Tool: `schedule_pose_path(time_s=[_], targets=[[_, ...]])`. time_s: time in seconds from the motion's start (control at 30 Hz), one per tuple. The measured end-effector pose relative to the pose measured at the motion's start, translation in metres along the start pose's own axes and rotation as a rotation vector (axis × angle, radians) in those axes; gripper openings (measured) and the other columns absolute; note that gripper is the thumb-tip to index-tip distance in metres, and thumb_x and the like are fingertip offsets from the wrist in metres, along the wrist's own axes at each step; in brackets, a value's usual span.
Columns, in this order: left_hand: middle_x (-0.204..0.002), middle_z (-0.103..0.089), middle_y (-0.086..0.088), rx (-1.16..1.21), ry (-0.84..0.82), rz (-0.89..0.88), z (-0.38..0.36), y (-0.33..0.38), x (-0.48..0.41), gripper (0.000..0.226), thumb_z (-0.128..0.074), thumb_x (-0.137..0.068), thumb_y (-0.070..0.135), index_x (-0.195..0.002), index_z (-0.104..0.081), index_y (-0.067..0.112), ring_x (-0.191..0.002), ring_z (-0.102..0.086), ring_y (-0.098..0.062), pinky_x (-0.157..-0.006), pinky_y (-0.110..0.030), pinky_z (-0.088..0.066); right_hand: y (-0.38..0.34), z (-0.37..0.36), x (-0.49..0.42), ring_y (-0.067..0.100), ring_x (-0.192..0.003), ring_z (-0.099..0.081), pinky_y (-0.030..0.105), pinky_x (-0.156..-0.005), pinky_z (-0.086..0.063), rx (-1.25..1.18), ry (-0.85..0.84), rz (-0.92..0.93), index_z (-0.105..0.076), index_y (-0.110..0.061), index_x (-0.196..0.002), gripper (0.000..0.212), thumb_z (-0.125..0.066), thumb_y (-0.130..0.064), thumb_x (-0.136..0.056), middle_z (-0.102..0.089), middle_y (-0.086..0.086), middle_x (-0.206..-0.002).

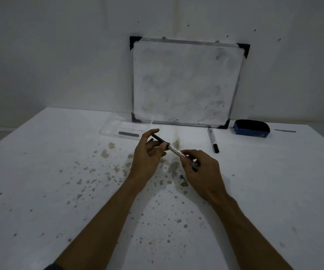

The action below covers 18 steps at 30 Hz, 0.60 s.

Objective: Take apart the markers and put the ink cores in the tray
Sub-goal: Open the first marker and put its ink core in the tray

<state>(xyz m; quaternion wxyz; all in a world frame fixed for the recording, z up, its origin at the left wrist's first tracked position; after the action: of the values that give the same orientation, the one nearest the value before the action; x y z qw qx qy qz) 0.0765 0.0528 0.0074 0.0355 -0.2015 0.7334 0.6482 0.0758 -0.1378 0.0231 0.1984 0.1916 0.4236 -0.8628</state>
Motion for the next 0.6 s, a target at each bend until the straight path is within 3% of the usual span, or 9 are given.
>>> schedule_pose_path(time_s=[0.23,0.37,0.47,0.6], targets=[[-0.103,-0.080,-0.002,-0.005,0.098,-0.062,0.001,0.005,-0.001,0.031,-0.063,-0.103,0.014,-0.129,-0.067,0.031,-0.097,-0.079,-0.019,-0.083,-0.030,-0.063,-0.010,0.005,-0.001,0.002,-0.075,-0.060,0.006,-0.067,-0.048,0.006,0.052,0.074,-0.073,-0.012,-0.115,0.025,-0.069,-0.026,-0.094,-0.069,0.000,-0.096],[-0.108,-0.080,-0.002,-0.022,0.004,-0.014,-0.008,0.006,0.002,0.025,-0.055,-0.107,0.020,-0.124,-0.074,0.026,-0.099,-0.078,-0.022,-0.085,-0.027,-0.063,-0.020,0.005,-0.001,0.002,-0.077,-0.059,0.003,-0.069,-0.045,0.016,0.067,0.147,-0.072,-0.011,-0.117,0.028,-0.069,-0.026,-0.094,-0.070,0.002,-0.096],[-0.114,-0.079,-0.011,0.068,-0.114,0.074,-0.014,0.005,0.003,0.038,-0.047,-0.108,0.040,-0.134,-0.068,0.022,-0.103,-0.078,-0.026,-0.087,-0.030,-0.062,-0.026,0.001,0.000,0.003,-0.078,-0.061,0.006,-0.071,-0.048,-0.019,0.064,0.148,-0.070,-0.011,-0.120,0.030,-0.068,-0.027,-0.095,-0.072,0.002,-0.098],[-0.118,-0.078,-0.010,0.142,-0.182,0.098,-0.017,0.003,0.002,0.039,-0.063,-0.103,0.036,-0.140,-0.064,0.023,-0.112,-0.075,-0.028,-0.094,-0.035,-0.061,-0.036,0.000,-0.001,0.003,-0.078,-0.063,0.010,-0.070,-0.052,-0.007,0.006,0.160,-0.068,-0.018,-0.125,0.033,-0.064,-0.035,-0.097,-0.072,-0.003,-0.103]])
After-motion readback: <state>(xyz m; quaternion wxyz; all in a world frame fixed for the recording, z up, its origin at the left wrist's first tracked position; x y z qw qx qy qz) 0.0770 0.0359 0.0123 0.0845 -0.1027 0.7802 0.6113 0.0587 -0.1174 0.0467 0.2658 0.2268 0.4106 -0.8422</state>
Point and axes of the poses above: each hand's wrist, its own x-axis away from the middle knuckle, its own z-axis out of the back of the hand, y = z × x, the point moved 7 cm from there along -x, towards the middle knuckle
